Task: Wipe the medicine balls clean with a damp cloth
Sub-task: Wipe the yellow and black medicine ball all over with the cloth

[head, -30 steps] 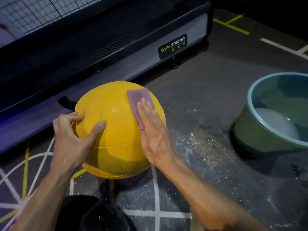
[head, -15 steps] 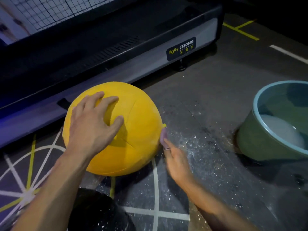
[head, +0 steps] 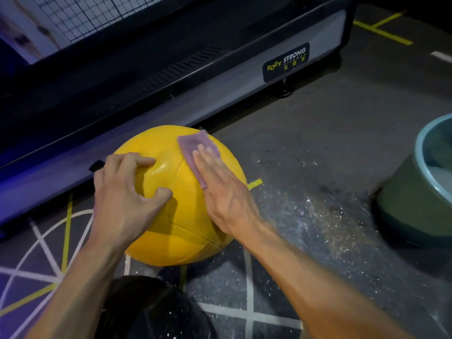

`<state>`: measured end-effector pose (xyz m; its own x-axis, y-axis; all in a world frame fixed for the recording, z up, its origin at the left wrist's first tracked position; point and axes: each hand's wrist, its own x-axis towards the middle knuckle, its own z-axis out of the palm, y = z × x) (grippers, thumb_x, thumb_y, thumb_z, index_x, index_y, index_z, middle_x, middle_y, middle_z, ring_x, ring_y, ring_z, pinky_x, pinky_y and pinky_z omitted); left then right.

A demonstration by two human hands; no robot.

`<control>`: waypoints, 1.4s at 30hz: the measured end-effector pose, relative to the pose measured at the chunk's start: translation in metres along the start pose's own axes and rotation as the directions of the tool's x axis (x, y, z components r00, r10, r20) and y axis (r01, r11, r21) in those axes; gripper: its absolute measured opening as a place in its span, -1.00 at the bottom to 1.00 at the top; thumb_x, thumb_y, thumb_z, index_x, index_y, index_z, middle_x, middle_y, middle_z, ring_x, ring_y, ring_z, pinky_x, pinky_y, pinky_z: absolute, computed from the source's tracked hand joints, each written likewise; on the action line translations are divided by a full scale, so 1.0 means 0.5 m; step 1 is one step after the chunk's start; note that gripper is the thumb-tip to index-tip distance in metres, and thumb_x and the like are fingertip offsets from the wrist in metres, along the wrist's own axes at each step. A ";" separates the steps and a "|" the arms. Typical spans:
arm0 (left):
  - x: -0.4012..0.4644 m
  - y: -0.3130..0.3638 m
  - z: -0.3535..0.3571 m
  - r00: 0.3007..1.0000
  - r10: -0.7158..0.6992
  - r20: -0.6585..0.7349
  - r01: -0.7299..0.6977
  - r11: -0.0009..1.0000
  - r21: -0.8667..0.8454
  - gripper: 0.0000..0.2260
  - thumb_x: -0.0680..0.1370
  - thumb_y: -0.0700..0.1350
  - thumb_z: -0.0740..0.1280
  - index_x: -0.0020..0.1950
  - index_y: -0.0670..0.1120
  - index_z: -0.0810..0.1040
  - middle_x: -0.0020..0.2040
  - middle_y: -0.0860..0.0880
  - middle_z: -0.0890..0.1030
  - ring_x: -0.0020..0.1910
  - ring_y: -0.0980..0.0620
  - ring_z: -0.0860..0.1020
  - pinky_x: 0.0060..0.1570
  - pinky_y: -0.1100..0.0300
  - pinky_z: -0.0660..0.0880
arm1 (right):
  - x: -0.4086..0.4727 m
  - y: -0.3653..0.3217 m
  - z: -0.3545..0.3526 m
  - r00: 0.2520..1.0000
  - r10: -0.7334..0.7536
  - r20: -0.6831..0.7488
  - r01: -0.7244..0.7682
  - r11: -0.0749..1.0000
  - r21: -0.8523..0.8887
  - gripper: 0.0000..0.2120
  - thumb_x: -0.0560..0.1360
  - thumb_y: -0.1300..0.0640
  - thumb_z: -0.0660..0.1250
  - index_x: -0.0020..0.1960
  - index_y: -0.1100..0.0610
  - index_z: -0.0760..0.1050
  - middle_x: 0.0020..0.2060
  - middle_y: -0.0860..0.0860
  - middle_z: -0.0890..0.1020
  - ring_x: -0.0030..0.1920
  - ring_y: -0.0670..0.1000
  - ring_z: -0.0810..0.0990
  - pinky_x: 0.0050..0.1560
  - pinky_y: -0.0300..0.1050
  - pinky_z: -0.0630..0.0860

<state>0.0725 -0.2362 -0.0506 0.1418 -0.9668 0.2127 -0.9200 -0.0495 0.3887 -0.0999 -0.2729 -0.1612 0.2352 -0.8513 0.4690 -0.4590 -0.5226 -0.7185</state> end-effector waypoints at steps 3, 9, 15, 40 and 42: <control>0.002 -0.021 -0.007 0.999 -0.039 0.014 0.039 0.999 -0.001 -0.47 0.32 0.13 0.39 0.27 0.07 0.48 0.21 0.17 0.28 0.33 -0.14 0.30 0.11 -0.03 0.29 | -0.043 0.093 -0.005 0.919 0.393 0.016 -0.391 0.908 0.149 -0.57 0.74 0.07 -0.03 0.50 0.12 0.43 0.40 0.17 0.53 0.19 0.00 0.63 0.29 -0.01 0.57; -0.002 -0.042 -0.015 0.998 -0.066 0.022 0.067 0.997 -0.031 -0.50 0.32 0.12 0.39 0.24 0.07 0.46 0.18 0.19 0.27 0.33 -0.10 0.28 0.11 -0.04 0.29 | -0.030 0.108 -0.055 0.655 0.754 0.047 -0.697 0.580 0.422 -0.64 0.70 -0.02 0.15 0.41 0.00 0.54 0.29 -0.07 0.64 0.30 -0.09 0.57 0.39 0.00 0.47; 0.000 -0.037 -0.011 0.999 -0.043 0.014 0.043 0.999 -0.033 -0.41 0.27 0.25 0.32 0.26 0.08 0.46 0.19 0.19 0.27 0.34 -0.12 0.28 0.14 -0.04 0.29 | 0.014 -0.029 -0.019 0.997 0.058 0.056 -0.065 0.987 0.149 -0.52 0.70 0.25 0.06 0.62 0.14 0.22 0.56 0.15 0.33 0.53 0.08 0.36 0.54 -0.06 0.32; 0.018 -0.013 -0.005 0.999 -0.007 0.046 0.009 0.999 -0.039 -0.43 0.41 0.20 0.33 0.43 0.12 0.51 0.46 -0.02 0.37 0.42 -0.15 0.28 0.20 -0.04 0.22 | -0.127 0.006 -0.005 0.706 0.688 0.166 -0.683 0.600 0.417 -0.52 0.76 0.07 0.00 0.66 0.00 0.07 0.58 -0.04 0.26 0.47 -0.18 0.31 0.37 -0.44 0.27; 0.022 -0.010 -0.005 0.999 0.002 0.045 -0.001 1.000 -0.027 -0.43 0.41 0.19 0.34 0.42 0.12 0.51 0.46 -0.02 0.37 0.42 -0.16 0.28 0.19 -0.04 0.24 | -0.209 -0.014 0.033 0.700 0.680 0.217 -0.704 0.605 0.372 -0.52 0.75 0.06 0.01 0.66 -0.10 0.06 0.54 0.13 0.36 0.33 -0.01 0.51 0.32 -0.08 0.47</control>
<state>0.0794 -0.2461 -0.0482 0.1232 -0.9773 0.1726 -0.9101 -0.0419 0.4122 -0.1074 -0.1809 -0.2138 0.0381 -0.9616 -0.2719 -0.1243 0.2654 -0.9561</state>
